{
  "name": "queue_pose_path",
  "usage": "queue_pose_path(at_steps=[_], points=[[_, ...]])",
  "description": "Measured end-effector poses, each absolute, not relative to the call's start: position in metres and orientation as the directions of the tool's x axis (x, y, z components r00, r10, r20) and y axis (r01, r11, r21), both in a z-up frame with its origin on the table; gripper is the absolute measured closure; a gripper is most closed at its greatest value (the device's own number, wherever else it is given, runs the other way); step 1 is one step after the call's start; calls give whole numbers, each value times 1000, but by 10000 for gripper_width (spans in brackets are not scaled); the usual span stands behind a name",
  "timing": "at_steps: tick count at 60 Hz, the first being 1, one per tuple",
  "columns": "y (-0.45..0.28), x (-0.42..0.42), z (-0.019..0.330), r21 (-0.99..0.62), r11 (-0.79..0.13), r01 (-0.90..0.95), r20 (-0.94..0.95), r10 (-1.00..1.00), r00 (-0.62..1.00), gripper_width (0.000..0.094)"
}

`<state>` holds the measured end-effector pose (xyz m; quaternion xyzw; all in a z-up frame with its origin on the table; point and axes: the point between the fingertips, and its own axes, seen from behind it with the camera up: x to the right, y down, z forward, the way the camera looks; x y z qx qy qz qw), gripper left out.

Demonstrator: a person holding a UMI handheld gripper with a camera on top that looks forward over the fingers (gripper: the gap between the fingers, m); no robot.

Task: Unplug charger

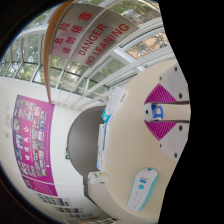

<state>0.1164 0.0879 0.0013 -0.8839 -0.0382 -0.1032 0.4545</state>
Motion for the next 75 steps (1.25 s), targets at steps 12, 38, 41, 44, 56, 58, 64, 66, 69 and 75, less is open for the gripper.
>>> queue_pose_path(at_steps=[12, 38, 41, 44, 56, 58, 64, 66, 69, 75], points=[[62, 106, 15, -791, -604, 102, 154, -35, 987, 225], [-86, 63, 149, -838, -535, 103, 148, -42, 988, 83], [-112, 55, 166, -843, -527, 109, 154, -43, 987, 83], [-140, 48, 178, -837, -534, 116, 165, -43, 985, 83], [-225, 21, 214, -825, -554, 110, 159, -41, 986, 85], [-233, 15, 216, -823, -558, 105, 150, -36, 988, 87], [-251, 0, 220, -830, -551, 86, 122, -28, 992, 85], [-254, -3, 220, -829, -553, 81, 113, -24, 993, 84], [-259, -5, 221, -829, -554, 78, 111, -26, 994, 86], [-262, -4, 224, -828, -554, 84, 125, -37, 991, 85]])
